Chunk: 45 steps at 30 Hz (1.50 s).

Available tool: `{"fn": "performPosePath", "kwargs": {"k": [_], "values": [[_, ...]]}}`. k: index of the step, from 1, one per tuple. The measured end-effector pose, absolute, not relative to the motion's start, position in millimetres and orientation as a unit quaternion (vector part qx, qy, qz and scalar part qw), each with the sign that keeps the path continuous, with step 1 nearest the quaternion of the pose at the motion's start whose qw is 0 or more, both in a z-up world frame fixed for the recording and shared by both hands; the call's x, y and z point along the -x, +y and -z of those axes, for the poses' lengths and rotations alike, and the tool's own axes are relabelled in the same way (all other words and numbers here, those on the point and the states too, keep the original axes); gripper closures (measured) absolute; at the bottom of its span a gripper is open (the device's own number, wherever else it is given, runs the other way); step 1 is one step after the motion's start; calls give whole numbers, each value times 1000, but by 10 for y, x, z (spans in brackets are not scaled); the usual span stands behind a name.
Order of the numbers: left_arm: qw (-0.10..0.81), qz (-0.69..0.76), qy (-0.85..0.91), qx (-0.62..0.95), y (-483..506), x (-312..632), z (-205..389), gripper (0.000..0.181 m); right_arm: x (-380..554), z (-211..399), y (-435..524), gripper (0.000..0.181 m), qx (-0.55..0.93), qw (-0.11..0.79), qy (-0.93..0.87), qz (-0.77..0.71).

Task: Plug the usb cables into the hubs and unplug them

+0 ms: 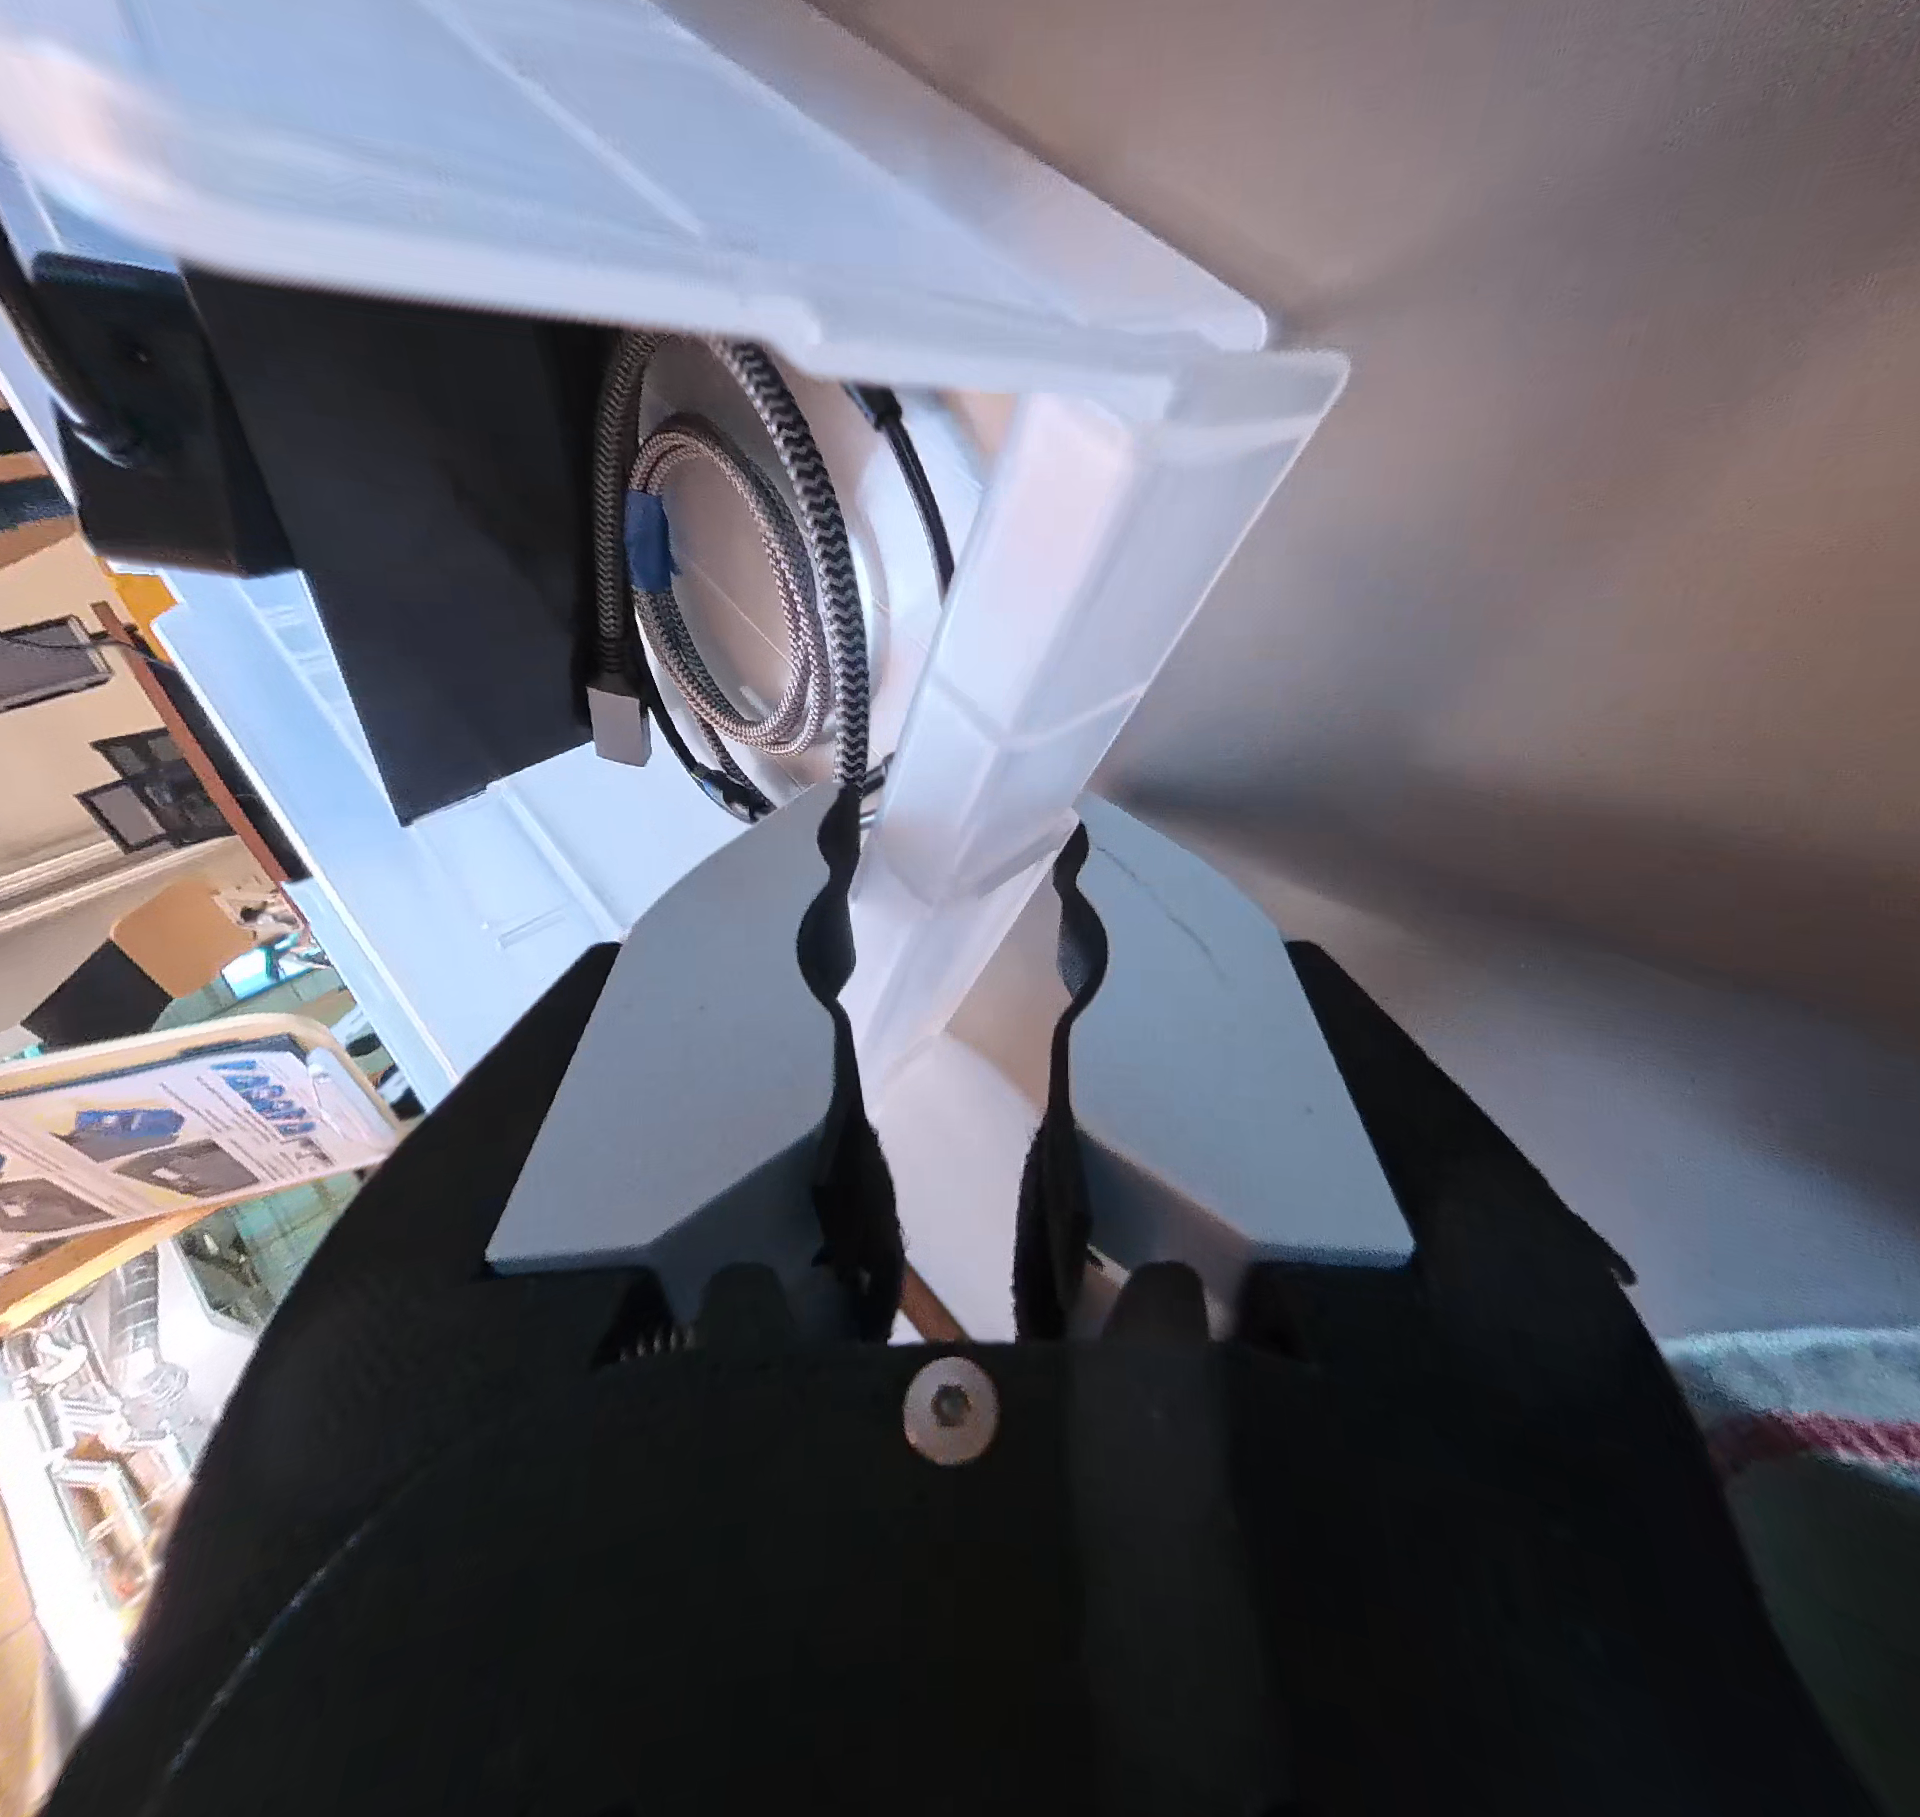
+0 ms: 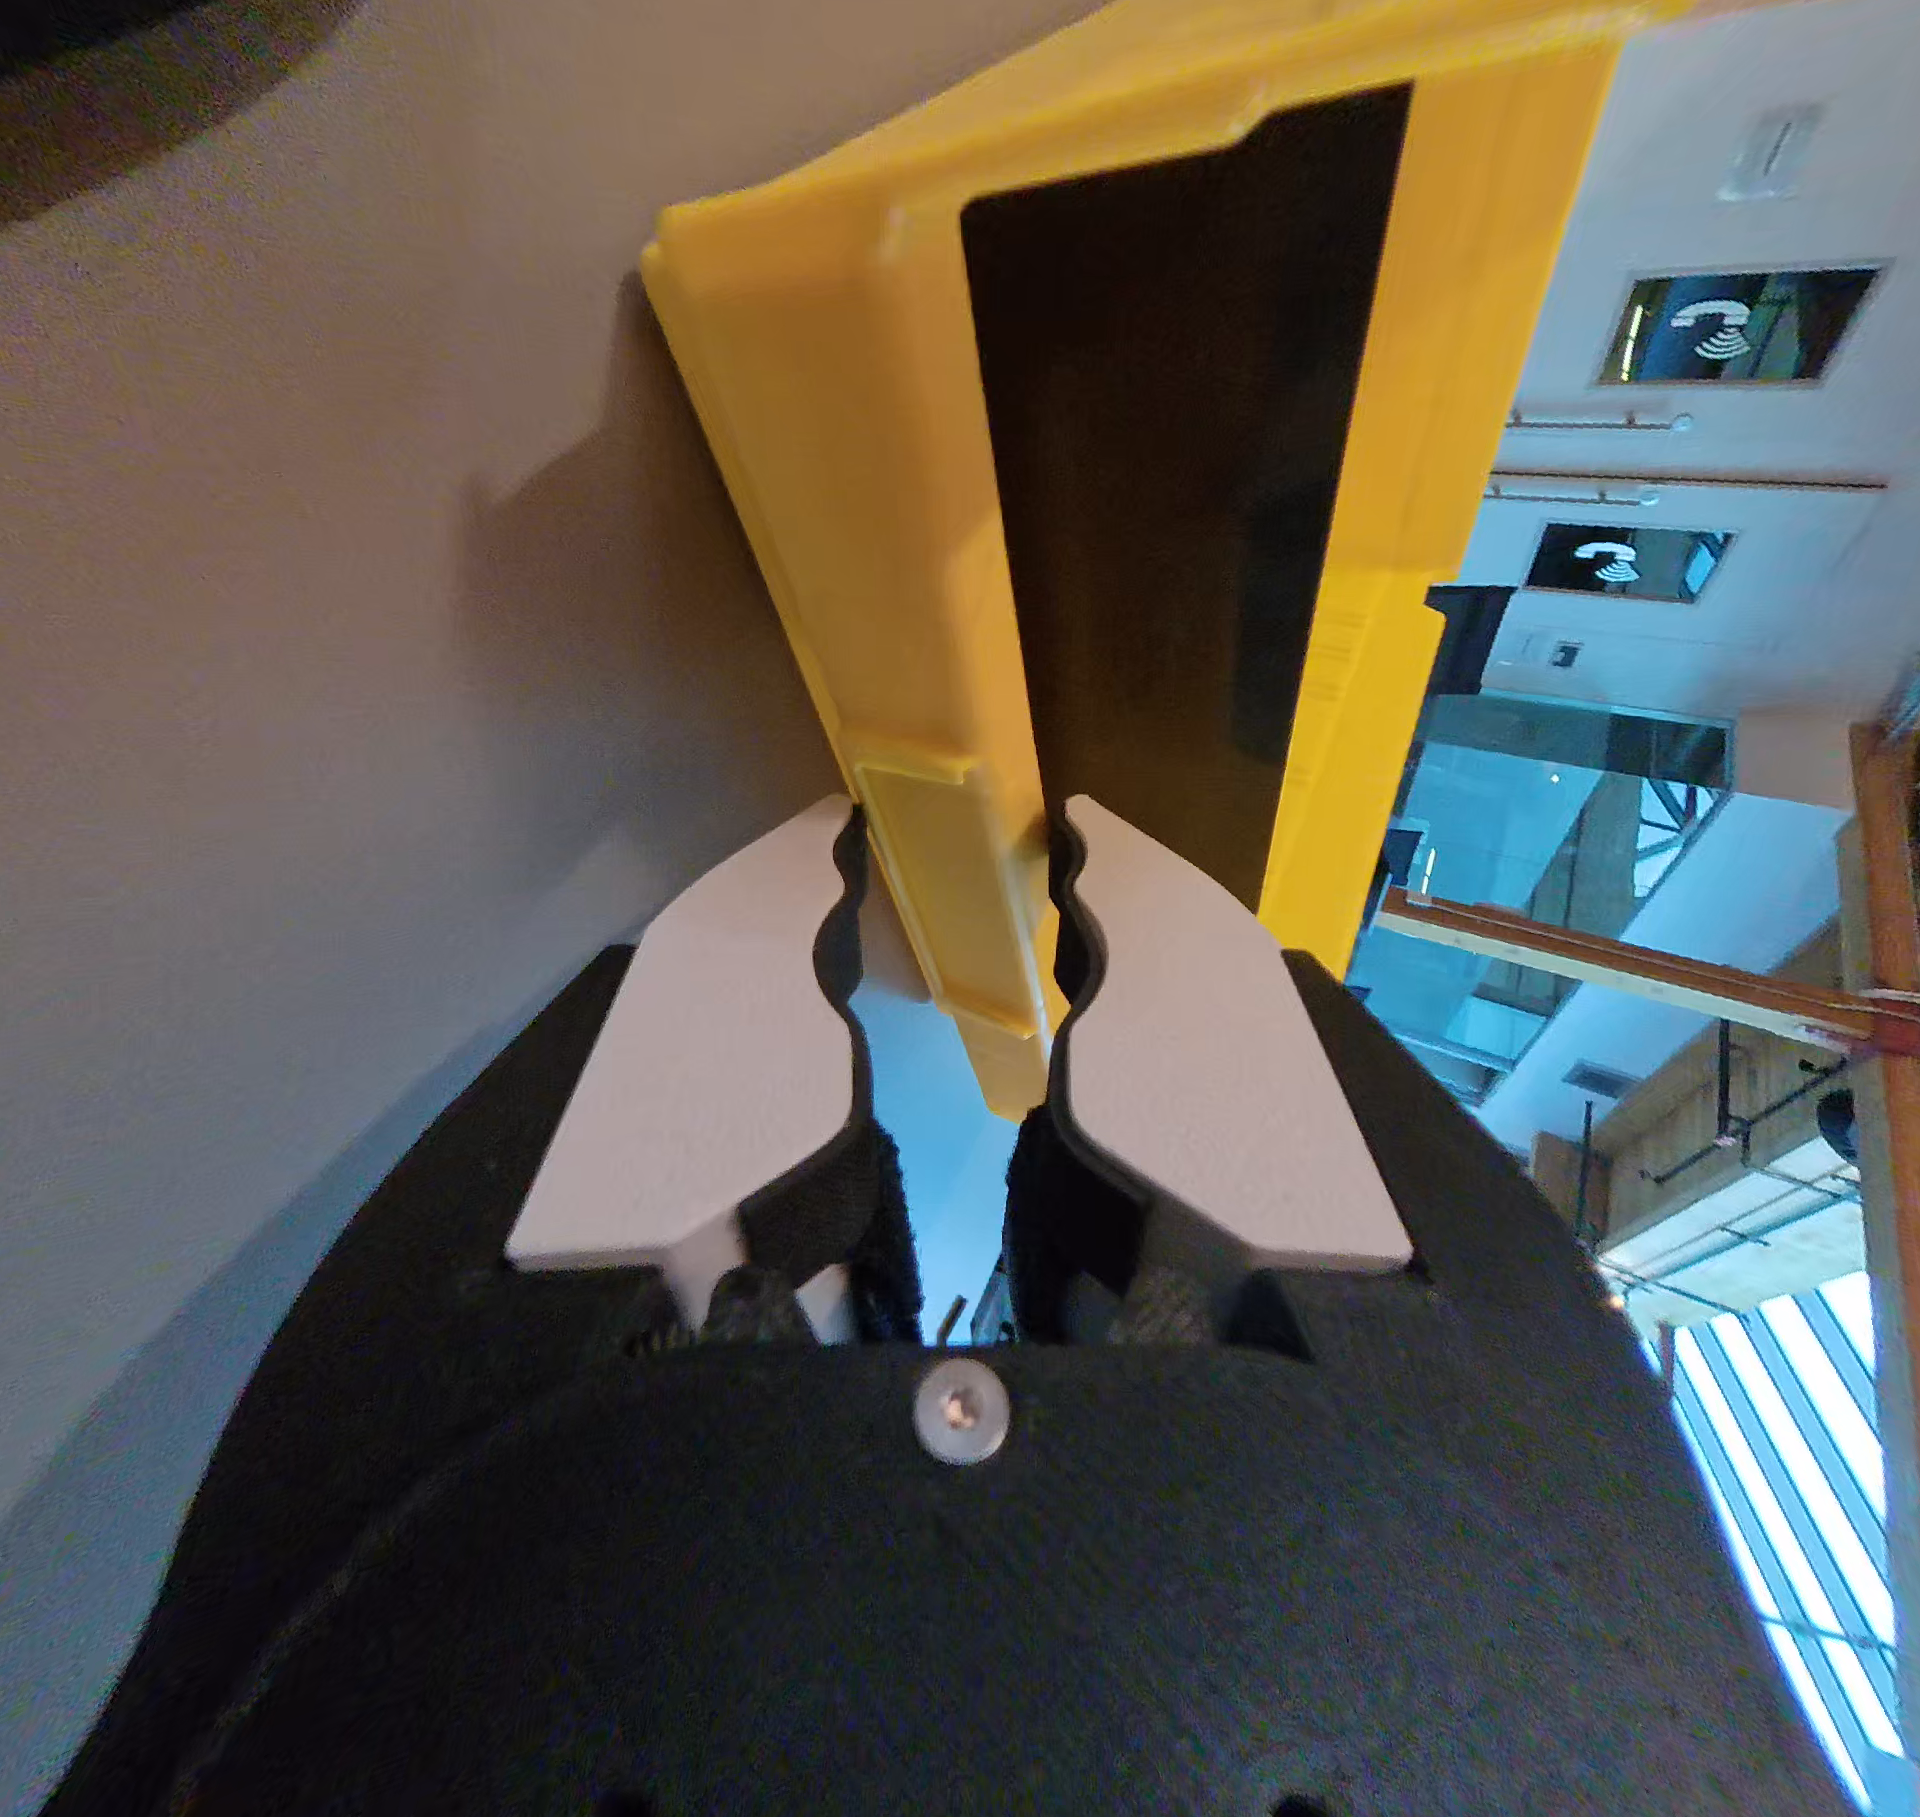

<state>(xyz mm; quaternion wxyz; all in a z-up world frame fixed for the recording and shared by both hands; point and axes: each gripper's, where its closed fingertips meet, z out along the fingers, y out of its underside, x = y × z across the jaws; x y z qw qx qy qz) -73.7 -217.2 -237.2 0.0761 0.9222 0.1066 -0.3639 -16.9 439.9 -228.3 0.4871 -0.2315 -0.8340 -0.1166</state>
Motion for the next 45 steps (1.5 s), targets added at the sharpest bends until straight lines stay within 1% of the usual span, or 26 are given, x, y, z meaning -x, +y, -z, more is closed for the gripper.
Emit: {"fn": "performPosePath", "kwargs": {"k": [4,7,9,10,12,14,16,18,19,20,22,26,28,34,35,36,37,39,40,42,45], "values": [[110,335,113,-929,-2244,509,2379,145,93,2289,4402,146,239,474,-842,91],[109,323,121,-932,-2267,437,2384,145,41,2346,4306,121,249,450,-857,38],[78,317,133,-936,-2240,428,2387,142,29,2289,4227,106,271,452,-849,-26],[41,315,145,-937,-2182,429,2366,135,21,2227,4194,100,282,456,-842,-57],[-61,309,165,-935,-1994,416,2206,119,-3,2061,4127,93,293,469,-826,-113],[-179,311,172,-917,-1767,416,1886,108,-11,1844,4055,91,294,493,-803,-162],[-297,361,153,-871,-1573,497,1430,107,2,1632,3941,91,283,518,-779,-211],[-389,447,121,-796,-1489,615,956,107,25,1476,3785,90,264,534,-762,-254],[-416,493,114,-756,-1517,693,765,108,39,1420,3710,90,254,539,-758,-268],[-421,527,110,-730,-1572,780,661,109,51,1384,3643,89,244,541,-756,-276],[-371,557,91,-737,-1701,997,732,110,70,1343,3542,89,230,543,-758,-280],[-196,554,24,-809,-1967,1462,1197,110,78,1291,3457,89,215,549,-761,-271],[-130,537,-9,-834,-2056,1617,1390,110,80,1264,3439,89,213,554,-758,-273],[-44,528,-99,-842,-2080,1848,1616,113,116,1278,3416,90,210,554,-761,-266],[-29,533,-112,-838,-2084,1874,1634,119,124,1288,3408,90,209,552,-762,-265],[-20,523,-125,-843,-2081,1869,1682,127,130,1297,3401,90,208,551,-764,-265],[-14,507,-125,-853,-2093,1847,1738,141,136,1310,3394,90,208,549,-765,-264],[-27,503,-89,-859,-2097,1828,1716,148,145,1342,3394,90,209,546,-769,-259],[-44,505,-75,-859,-2087,1809,1664,156,149,1359,3400,90,210,545,-771,-255],[-92,513,-48,-852,-2043,1762,1532,157,157,1386,3406,90,211,542,-775,-249],[-128,531,-12,-837,-2040,1710,1388,156,174,1405,3395,91,209,541,-777,-245]]}}
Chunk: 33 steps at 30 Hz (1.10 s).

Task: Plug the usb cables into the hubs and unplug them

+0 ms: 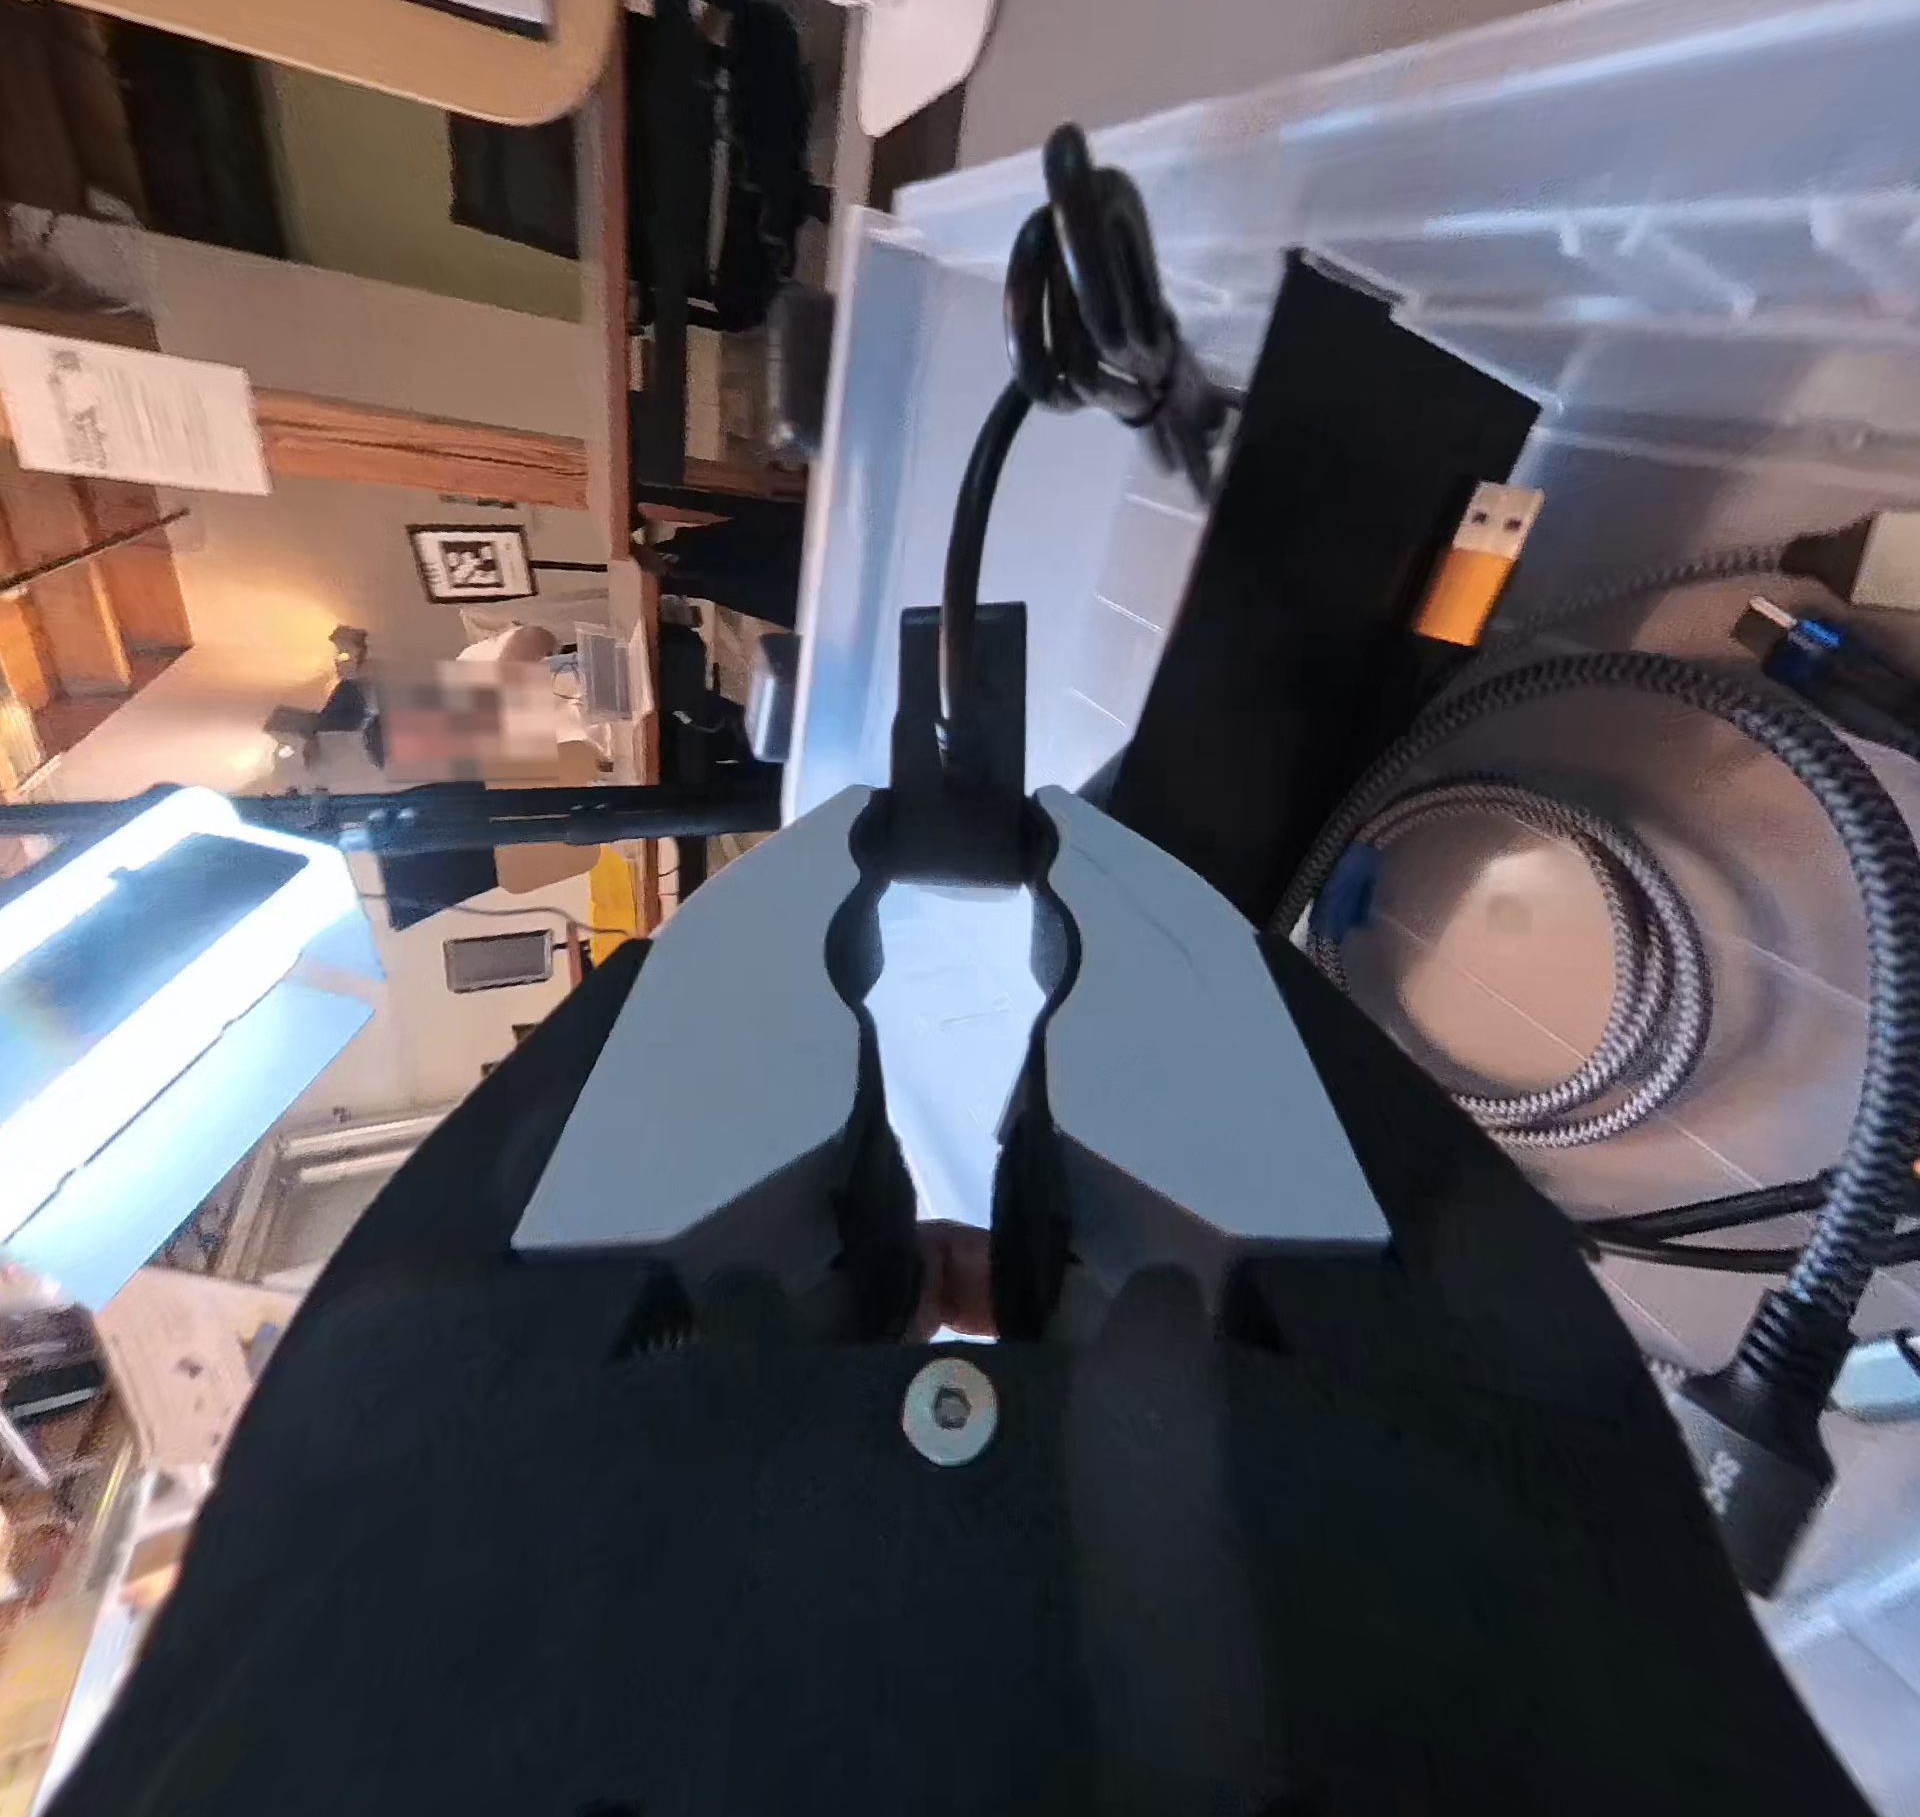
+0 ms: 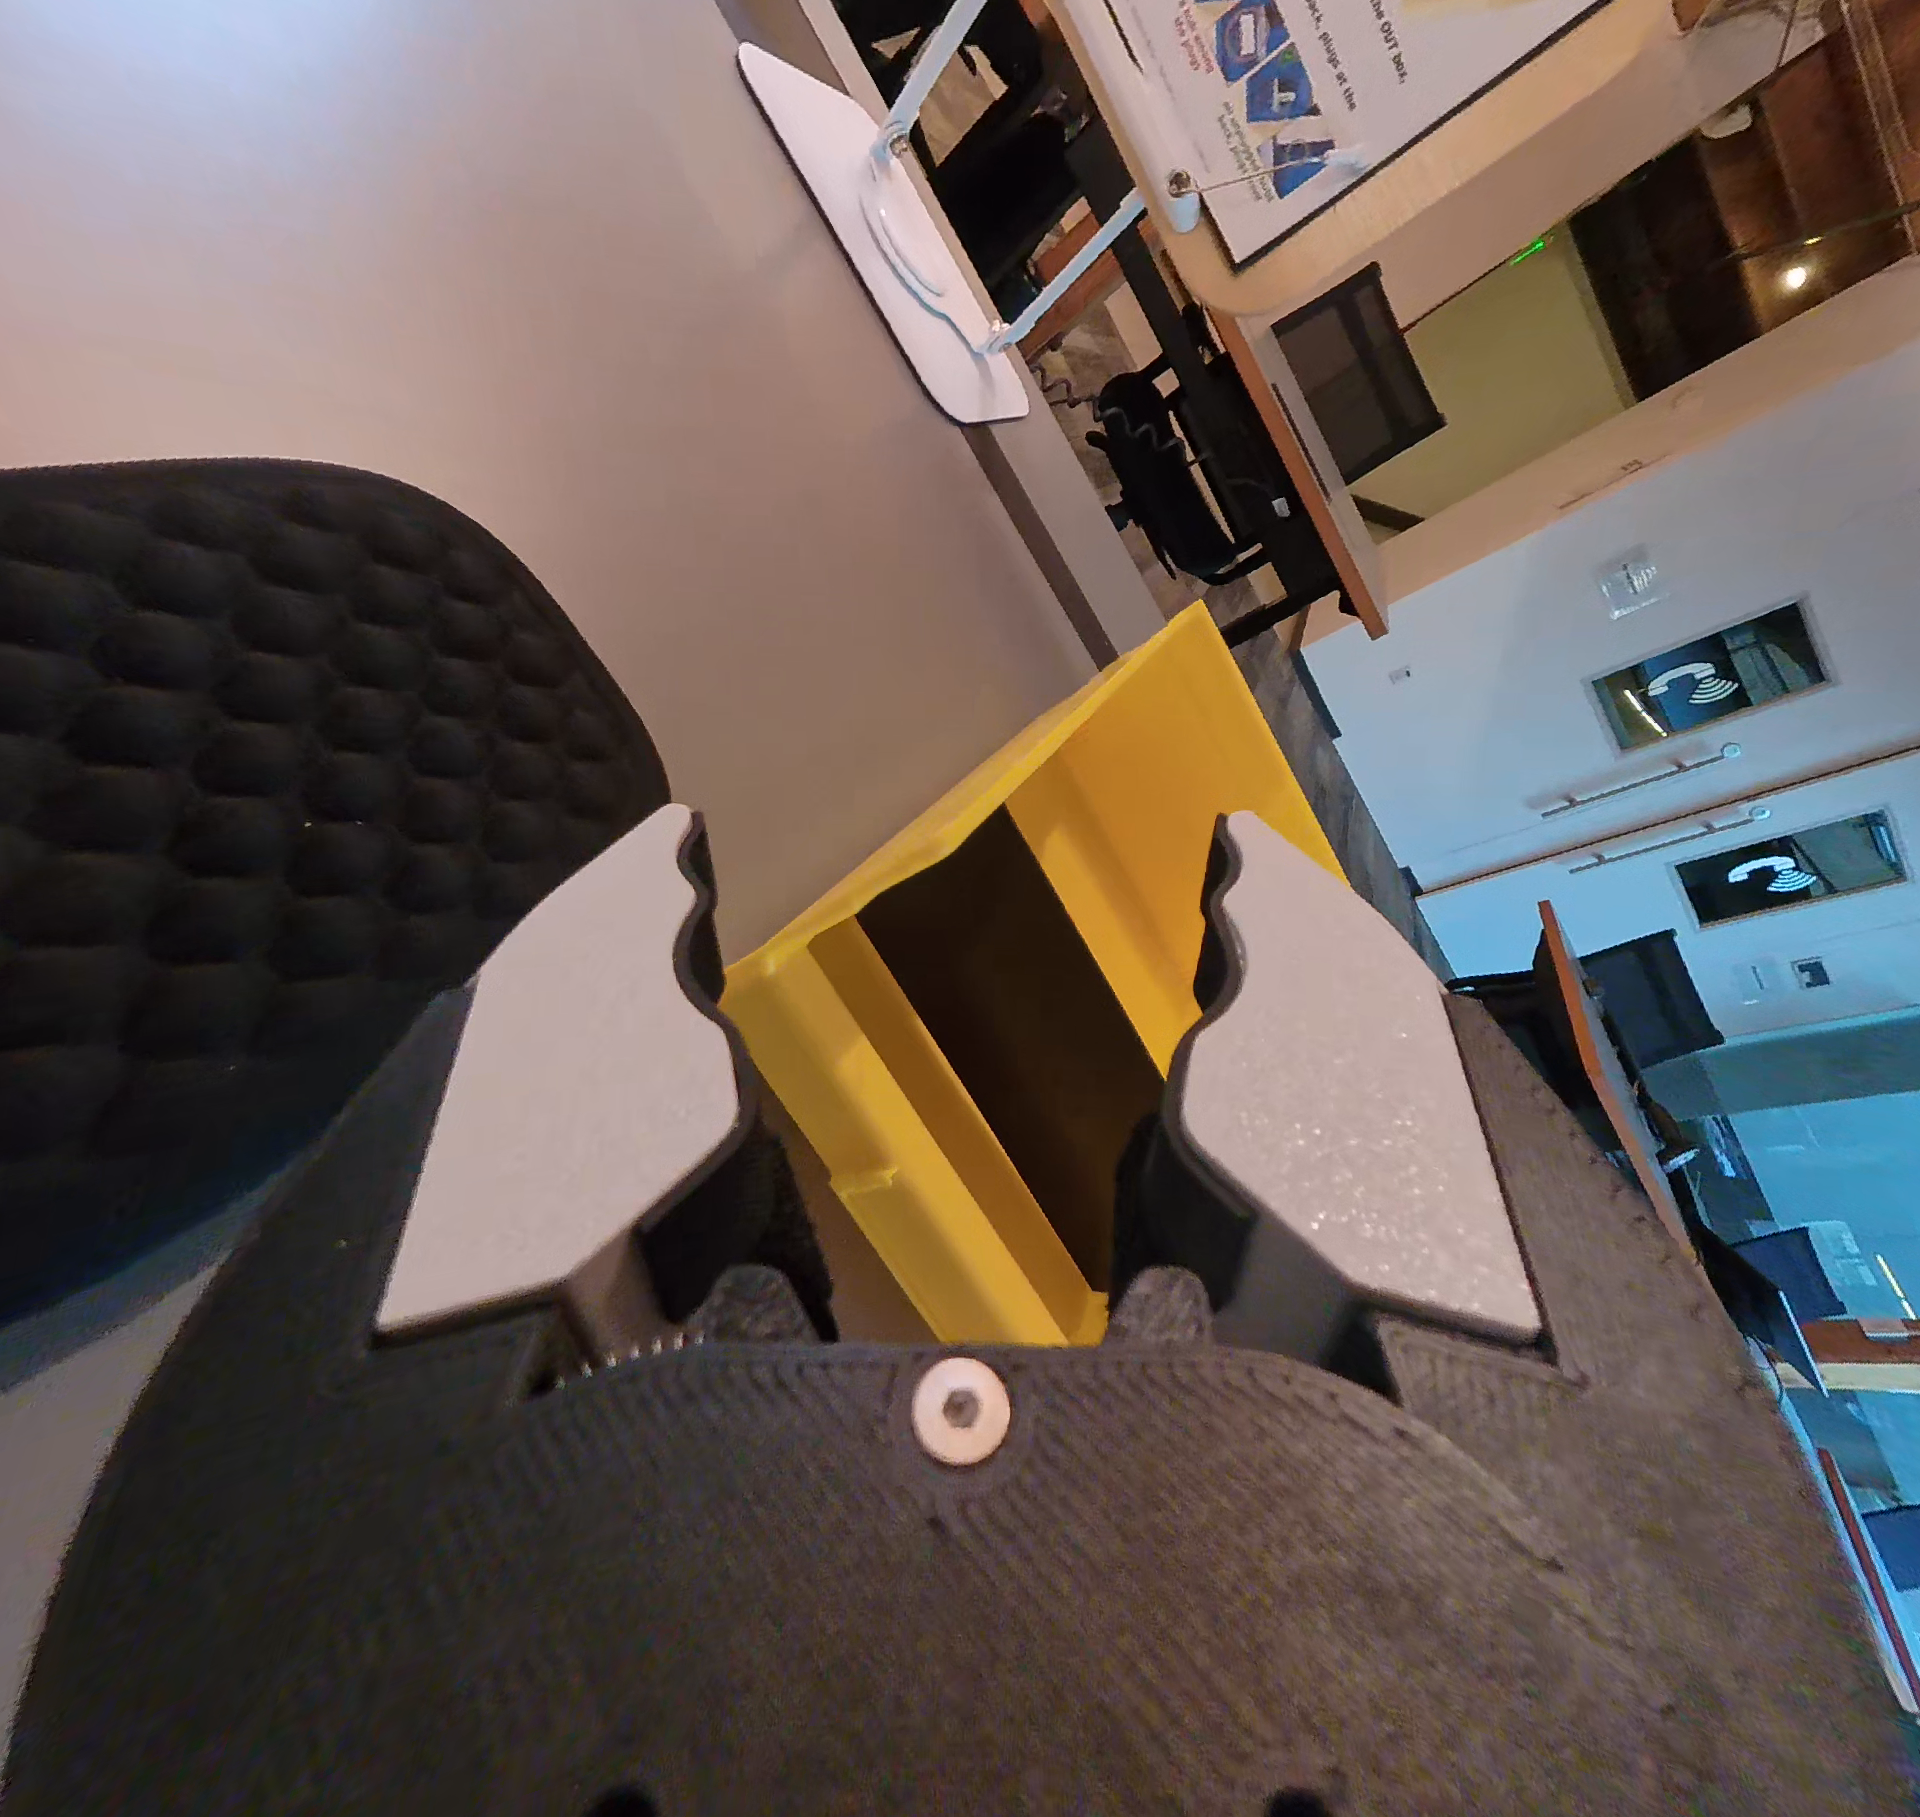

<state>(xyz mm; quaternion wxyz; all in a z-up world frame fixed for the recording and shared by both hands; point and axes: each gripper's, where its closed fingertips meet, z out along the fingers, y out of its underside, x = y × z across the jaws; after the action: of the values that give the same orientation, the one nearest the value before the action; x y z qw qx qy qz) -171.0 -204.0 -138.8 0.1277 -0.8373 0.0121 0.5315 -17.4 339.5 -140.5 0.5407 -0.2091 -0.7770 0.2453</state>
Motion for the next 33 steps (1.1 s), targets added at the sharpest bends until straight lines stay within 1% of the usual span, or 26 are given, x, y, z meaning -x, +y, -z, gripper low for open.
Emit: {"fn": "performPosePath", "kwargs": {"k": [3,6,9,12,13,14,16,17,18,19,21,23,24,25,26,28,32,33], "values": [[138,-585,-3,800,-2031,1667,1163,157,186,1423,3376,91,206,540,-780,-239],[160,-654,-15,739,-1917,1559,813,157,204,1402,3333,92,198,546,-780,-234],[232,-700,-35,674,-1642,1360,450,157,260,1313,3160,92,176,561,-768,-255],[340,-707,-62,617,-1302,1146,145,157,335,1187,2862,93,140,583,-747,-288],[380,-701,-75,599,-1191,1084,57,157,354,1116,2746,96,126,598,-733,-300],[419,-691,-87,583,-1082,1028,-15,157,356,1008,2608,104,109,618,-711,-318],[489,-656,-112,564,-859,958,-99,157,252,742,2198,128,56,644,-651,-398],[517,-635,-122,561,-744,939,-117,157,147,625,1940,137,26,634,-621,-460],[551,-609,-132,555,-630,921,-132,157,29,539,1680,141,0,606,-596,-527],[585,-579,-139,550,-507,898,-139,157,-88,485,1428,142,-19,564,-575,-592],[595,-570,-130,552,-311,876,-131,158,-229,461,1004,141,-22,463,-552,-694],[622,-541,-117,554,-119,797,-147,157,-270,504,673,138,0,361,-544,-757],[636,-521,-110,558,-31,748,-158,158,-230,535,566,137,25,325,-544,-773],[646,-510,-102,558,41,698,-174,157,-148,579,497,135,56,303,-550,-776],[653,-503,-95,559,107,646,-185,158,-62,631,451,129,82,291,-559,-772],[663,-486,-76,564,263,532,-179,158,103,724,418,124,117,287,-575,-757],[680,-441,-38,585,605,306,-84,158,249,734,433,111,159,264,-565,-765],[682,-427,-28,593,698,252,-44,157,255,731,436,110,164,255,-562,-770]]}}
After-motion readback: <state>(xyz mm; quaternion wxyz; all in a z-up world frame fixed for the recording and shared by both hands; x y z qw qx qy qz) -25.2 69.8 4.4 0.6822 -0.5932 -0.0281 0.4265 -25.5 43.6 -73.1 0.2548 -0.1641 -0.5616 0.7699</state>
